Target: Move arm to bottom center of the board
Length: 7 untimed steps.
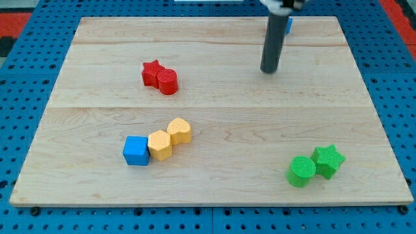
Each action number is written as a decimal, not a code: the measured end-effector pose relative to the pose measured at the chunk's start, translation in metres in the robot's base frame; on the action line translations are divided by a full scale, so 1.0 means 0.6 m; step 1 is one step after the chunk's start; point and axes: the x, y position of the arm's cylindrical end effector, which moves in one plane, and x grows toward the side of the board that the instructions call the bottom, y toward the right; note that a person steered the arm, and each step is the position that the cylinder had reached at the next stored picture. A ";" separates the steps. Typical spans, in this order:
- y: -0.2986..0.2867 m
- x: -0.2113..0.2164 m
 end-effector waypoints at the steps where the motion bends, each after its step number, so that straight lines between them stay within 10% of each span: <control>1: -0.063 0.144; 2: -0.106 0.248; 7: -0.278 0.254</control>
